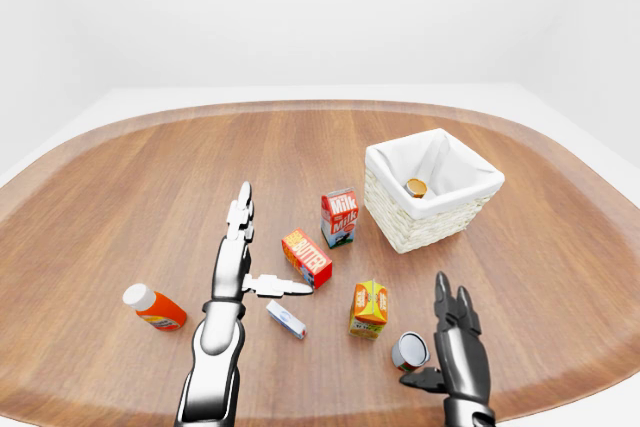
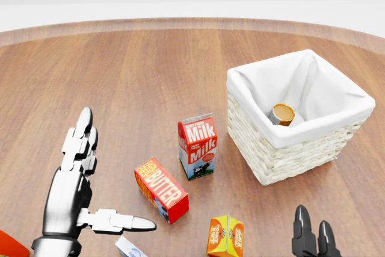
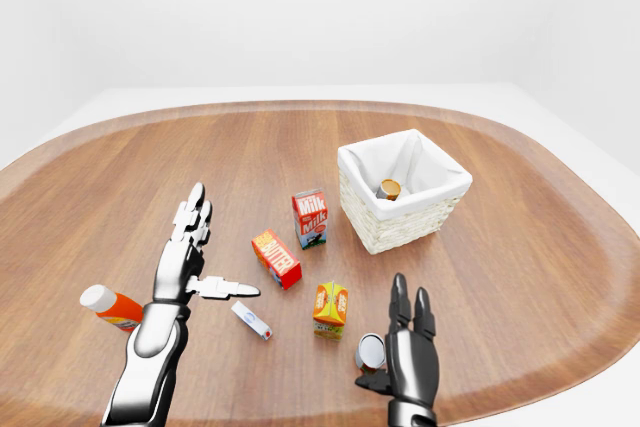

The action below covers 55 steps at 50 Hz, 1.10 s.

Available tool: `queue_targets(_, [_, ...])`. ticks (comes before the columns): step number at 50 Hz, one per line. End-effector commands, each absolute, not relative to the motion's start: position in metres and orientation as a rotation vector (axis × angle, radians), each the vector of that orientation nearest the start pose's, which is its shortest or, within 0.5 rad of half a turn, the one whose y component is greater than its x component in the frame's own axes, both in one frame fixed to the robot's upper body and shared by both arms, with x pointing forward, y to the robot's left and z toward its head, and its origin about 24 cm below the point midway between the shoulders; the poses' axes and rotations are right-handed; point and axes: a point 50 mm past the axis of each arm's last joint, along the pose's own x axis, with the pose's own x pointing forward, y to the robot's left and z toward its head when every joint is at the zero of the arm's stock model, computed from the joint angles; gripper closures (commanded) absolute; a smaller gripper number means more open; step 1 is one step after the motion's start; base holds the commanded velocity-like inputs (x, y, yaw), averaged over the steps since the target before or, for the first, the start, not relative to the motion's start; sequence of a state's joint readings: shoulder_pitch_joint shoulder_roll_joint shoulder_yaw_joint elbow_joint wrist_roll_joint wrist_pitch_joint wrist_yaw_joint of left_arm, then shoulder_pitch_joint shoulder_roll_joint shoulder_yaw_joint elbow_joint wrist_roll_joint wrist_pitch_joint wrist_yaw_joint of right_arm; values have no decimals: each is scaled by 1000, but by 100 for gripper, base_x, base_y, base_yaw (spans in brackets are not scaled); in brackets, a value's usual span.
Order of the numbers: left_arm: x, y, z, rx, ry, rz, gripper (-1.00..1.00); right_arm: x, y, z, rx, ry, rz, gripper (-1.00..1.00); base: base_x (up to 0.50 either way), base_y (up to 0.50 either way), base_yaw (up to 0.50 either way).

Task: Pick up the alphabet soup and the tomato sauce, and put them in the basket.

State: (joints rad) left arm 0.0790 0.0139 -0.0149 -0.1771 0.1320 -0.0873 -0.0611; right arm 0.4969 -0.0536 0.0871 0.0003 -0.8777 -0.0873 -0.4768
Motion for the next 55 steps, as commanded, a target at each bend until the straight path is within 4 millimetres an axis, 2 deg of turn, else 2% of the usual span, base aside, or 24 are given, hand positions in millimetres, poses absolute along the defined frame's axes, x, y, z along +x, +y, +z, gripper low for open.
queue_targets(1, [236, 149, 73, 144, -187, -49, -100, 131, -165, -32, -1009, 138, -185, -100, 0, 0, 0])
queue_targets(26, [236, 149, 73, 144, -187, -49, -100, 133, -154, -43, -1077, 116, -64, -100, 0, 0, 0])
queue_targets(46, [236, 149, 73, 144, -187, -49, -100, 142, -157, -59, -1112, 161, -24, -100, 0, 0, 0])
queue_targets(55, [236, 149, 73, 144, -187, -49, -100, 138, -155, -64, -1143, 167, 12, -100, 0, 0, 0])
